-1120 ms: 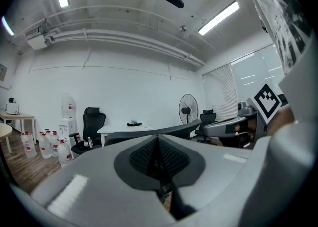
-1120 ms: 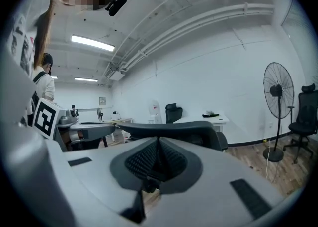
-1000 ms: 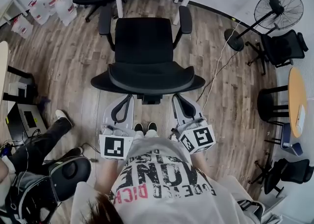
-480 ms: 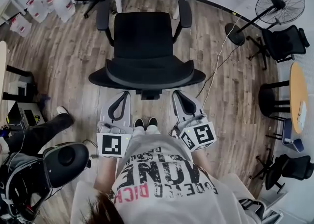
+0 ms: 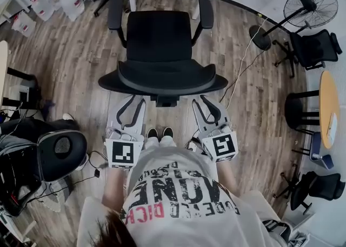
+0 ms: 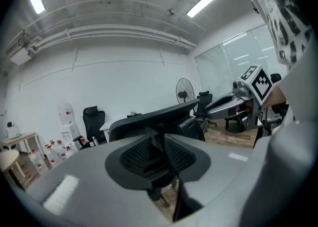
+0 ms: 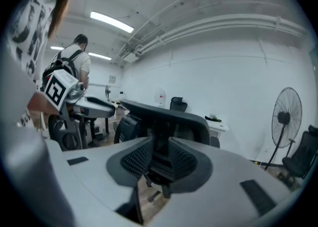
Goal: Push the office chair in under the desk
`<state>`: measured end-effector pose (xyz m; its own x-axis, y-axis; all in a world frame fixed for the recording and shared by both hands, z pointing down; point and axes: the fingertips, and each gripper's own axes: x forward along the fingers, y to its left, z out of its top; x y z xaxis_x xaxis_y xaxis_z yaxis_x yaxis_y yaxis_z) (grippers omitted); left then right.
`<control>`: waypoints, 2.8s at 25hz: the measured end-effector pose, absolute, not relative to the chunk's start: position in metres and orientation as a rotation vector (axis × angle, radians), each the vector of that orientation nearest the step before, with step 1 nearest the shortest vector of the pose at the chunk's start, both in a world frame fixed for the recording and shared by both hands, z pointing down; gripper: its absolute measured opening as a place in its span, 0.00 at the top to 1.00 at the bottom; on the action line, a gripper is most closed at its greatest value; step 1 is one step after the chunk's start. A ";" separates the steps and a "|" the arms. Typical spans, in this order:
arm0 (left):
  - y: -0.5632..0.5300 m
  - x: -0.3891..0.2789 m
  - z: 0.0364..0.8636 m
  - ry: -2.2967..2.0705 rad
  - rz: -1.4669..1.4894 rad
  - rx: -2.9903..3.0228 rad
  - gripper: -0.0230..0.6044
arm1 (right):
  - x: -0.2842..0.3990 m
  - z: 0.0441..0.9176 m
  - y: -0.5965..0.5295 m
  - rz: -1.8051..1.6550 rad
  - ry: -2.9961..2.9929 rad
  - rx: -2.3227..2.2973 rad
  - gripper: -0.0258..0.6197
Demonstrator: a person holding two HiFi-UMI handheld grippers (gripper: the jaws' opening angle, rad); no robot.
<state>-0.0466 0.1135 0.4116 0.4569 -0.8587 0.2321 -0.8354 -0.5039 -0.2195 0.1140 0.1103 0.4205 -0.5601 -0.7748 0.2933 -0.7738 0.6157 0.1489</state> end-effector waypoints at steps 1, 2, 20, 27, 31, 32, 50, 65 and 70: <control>0.112 -0.048 0.414 1.505 -0.531 -2.596 0.79 | 0.113 0.425 0.110 -0.033 -2.490 1.211 0.82; 0.112 -0.050 0.419 1.487 -0.587 -2.571 0.78 | 0.113 0.429 0.109 -0.050 -2.471 1.179 0.80; 0.086 -0.090 0.499 1.170 -1.293 -2.308 0.72 | 0.116 0.484 0.092 -0.232 -2.204 0.915 0.80; 0.083 -0.094 0.505 1.123 -1.324 -2.279 0.72 | 0.119 0.494 0.087 -0.233 -2.168 0.899 0.80; 0.083 -0.092 0.506 1.118 -1.343 -2.248 0.72 | 0.121 0.502 0.083 -0.240 -2.135 0.897 0.80; 0.082 -0.092 0.507 1.113 -1.341 -2.241 0.72 | 0.121 0.502 0.082 -0.244 -2.129 0.905 0.80; 0.082 -0.093 0.506 1.096 -1.323 -2.269 0.73 | 0.117 0.503 0.080 -0.327 -2.079 0.784 0.79; 0.069 -0.093 0.511 1.127 -1.347 -2.164 0.81 | 0.115 0.503 0.067 -0.232 -2.120 0.852 0.79; 0.063 -0.097 0.509 1.142 -1.365 -2.154 0.82 | 0.110 0.501 0.063 -0.233 -2.123 0.858 0.79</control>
<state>-0.0968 0.0631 0.5087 0.2127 -0.7777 0.5916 -0.4445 -0.6162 -0.6502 0.1104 0.0630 0.5010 -0.4362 -0.6485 0.6239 -0.4980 0.7514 0.4329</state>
